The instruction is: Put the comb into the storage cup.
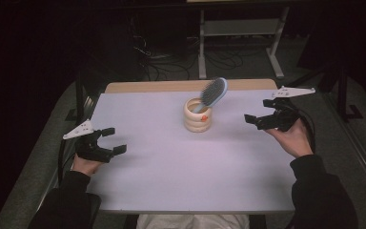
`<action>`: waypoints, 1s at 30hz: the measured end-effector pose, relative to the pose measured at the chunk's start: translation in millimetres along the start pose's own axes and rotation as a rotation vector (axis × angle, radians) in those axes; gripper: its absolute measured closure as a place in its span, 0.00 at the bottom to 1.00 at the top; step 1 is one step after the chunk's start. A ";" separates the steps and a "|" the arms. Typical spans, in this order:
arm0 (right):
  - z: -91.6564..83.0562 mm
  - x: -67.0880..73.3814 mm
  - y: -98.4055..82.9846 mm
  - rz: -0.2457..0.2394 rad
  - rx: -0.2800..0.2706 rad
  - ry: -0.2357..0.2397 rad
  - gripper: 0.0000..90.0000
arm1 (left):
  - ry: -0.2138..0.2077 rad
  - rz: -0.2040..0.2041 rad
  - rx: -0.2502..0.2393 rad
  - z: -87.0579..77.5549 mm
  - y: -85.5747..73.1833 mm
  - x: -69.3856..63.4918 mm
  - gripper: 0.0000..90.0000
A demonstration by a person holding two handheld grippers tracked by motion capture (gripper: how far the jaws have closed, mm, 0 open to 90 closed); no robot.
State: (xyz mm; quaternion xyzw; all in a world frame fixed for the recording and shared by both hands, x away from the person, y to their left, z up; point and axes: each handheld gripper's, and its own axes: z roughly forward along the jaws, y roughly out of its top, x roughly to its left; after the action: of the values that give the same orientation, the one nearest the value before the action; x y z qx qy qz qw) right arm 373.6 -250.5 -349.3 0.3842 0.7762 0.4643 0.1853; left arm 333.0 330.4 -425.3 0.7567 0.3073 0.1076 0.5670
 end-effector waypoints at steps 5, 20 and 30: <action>-8.4 3.6 -5.9 -0.004 -0.017 -0.003 0.00 | 0.006 -0.002 -0.006 -1.5 -0.5 0.0 0.00; -22.5 11.2 -31.8 0.004 -0.030 0.004 0.00 | 0.025 0.004 0.013 -1.1 -2.2 1.3 0.00; -31.8 14.4 -47.6 0.002 -0.017 -0.001 0.00 | 0.024 0.001 0.010 -0.9 -2.9 1.8 0.00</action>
State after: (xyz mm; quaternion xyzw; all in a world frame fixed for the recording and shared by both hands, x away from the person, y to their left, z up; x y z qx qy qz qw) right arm 323.7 -270.8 -373.5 0.3837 0.7718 0.4709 0.1881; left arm 332.9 332.6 -428.1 0.7584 0.3142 0.1152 0.5593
